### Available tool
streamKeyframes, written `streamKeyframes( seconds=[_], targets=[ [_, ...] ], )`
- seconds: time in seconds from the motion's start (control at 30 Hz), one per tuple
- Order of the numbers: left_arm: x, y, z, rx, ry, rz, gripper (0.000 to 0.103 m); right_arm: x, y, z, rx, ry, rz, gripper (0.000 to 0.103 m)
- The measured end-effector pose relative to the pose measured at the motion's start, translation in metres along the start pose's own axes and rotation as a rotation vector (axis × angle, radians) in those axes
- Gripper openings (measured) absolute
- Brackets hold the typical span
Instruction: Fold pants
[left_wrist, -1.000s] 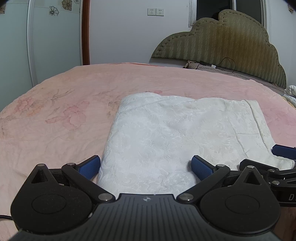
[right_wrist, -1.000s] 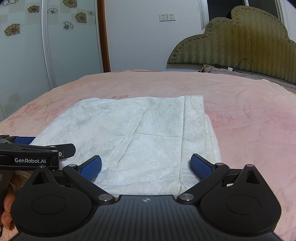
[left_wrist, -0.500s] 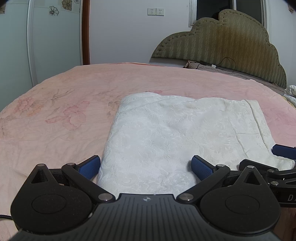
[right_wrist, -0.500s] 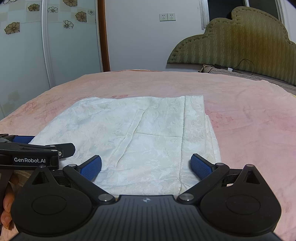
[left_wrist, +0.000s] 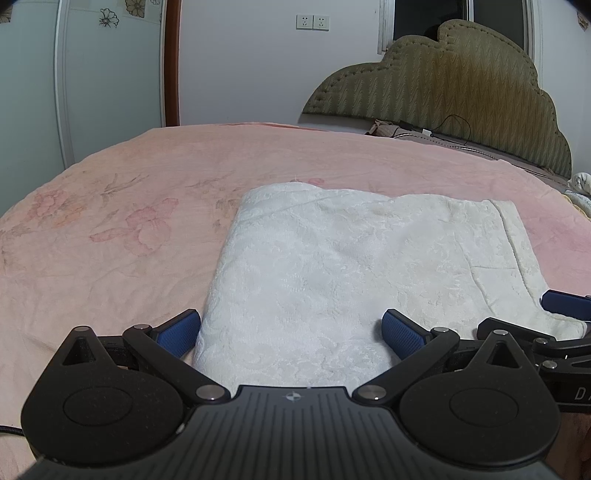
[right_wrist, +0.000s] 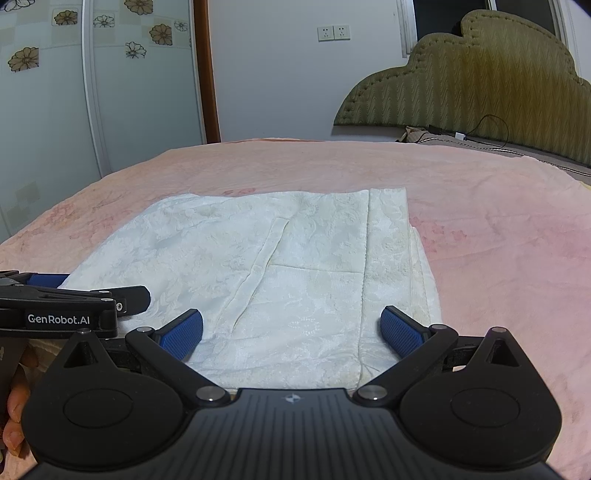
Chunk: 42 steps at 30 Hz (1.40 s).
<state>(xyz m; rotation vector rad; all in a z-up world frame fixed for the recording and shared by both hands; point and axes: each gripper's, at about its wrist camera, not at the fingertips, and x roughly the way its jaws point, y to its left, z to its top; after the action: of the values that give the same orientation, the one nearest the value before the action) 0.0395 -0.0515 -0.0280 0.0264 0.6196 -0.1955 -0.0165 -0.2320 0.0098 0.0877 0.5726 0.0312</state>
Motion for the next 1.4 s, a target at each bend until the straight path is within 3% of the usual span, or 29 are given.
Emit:
streamKeyframes(
  seconds=[0.3,0.6,0.77,0.87,1.0,1.07,1.1,1.17,1.33,1.4],
  targets=[
    [0.001,0.013,-0.003,-0.093,0.028,-0.059,0.103,-0.001,0.001,0.0,-0.011,-0.002,-0.011,0.103],
    [-0.01,0.015,0.003,-0.051,0.031,-0.067,0.103,-0.016,0.0,0.003,0.058,-0.041,-0.076,0.103],
    [-0.012,0.036,0.023,-0.01,0.041,-0.077,0.103,-0.031,-0.033,0.018,0.121,-0.08,-0.11,0.103],
    [0.0,0.066,0.038,-0.088,0.08,-0.123,0.102,-0.025,-0.07,0.022,0.188,-0.027,-0.05,0.103],
    [0.034,0.103,0.045,-0.246,0.224,-0.303,0.102,-0.005,-0.105,0.018,0.264,0.073,0.073,0.102],
    [0.042,0.112,0.045,-0.291,0.218,-0.346,0.102,0.003,-0.111,0.018,0.269,0.102,0.139,0.101],
    [0.046,0.115,0.046,-0.301,0.226,-0.361,0.102,0.007,-0.11,0.018,0.262,0.117,0.166,0.095],
    [0.051,0.113,0.049,-0.269,0.237,-0.384,0.102,0.016,-0.103,0.02,0.212,0.141,0.175,0.091],
    [0.055,0.083,0.051,-0.136,0.236,-0.351,0.099,0.021,-0.079,0.029,0.1,0.144,0.15,0.073],
    [0.052,0.07,0.048,-0.092,0.225,-0.372,0.09,0.015,-0.076,0.029,0.087,0.122,0.144,0.056]
  ],
)
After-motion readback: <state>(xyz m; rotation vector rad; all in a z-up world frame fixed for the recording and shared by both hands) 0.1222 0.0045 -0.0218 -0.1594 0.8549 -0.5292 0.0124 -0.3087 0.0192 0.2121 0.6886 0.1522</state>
